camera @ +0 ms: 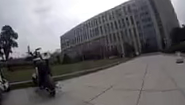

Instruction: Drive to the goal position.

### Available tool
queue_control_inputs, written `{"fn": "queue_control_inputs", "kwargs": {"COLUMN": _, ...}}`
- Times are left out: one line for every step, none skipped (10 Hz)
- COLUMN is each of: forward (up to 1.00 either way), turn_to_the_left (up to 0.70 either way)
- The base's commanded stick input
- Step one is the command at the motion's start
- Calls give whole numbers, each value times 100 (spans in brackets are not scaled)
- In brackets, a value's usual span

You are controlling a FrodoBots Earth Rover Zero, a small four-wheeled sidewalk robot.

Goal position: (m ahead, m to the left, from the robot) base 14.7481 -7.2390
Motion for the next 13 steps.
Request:
{"fn": "queue_control_inputs", "kwargs": {"forward": 70, "turn_to_the_left": 0}}
{"fn": "queue_control_inputs", "kwargs": {"forward": 70, "turn_to_the_left": -6}}
{"fn": "queue_control_inputs", "kwargs": {"forward": 70, "turn_to_the_left": -14}}
{"fn": "queue_control_inputs", "kwargs": {"forward": 70, "turn_to_the_left": -22}}
{"fn": "queue_control_inputs", "kwargs": {"forward": 70, "turn_to_the_left": -29}}
{"fn": "queue_control_inputs", "kwargs": {"forward": 70, "turn_to_the_left": -35}}
{"fn": "queue_control_inputs", "kwargs": {"forward": 70, "turn_to_the_left": -35}}
{"fn": "queue_control_inputs", "kwargs": {"forward": 70, "turn_to_the_left": -35}}
{"fn": "queue_control_inputs", "kwargs": {"forward": 70, "turn_to_the_left": -35}}
{"fn": "queue_control_inputs", "kwargs": {"forward": 70, "turn_to_the_left": -35}}
{"fn": "queue_control_inputs", "kwargs": {"forward": 70, "turn_to_the_left": -35}}
{"fn": "queue_control_inputs", "kwargs": {"forward": 70, "turn_to_the_left": -35}}
{"fn": "queue_control_inputs", "kwargs": {"forward": 70, "turn_to_the_left": -35}}
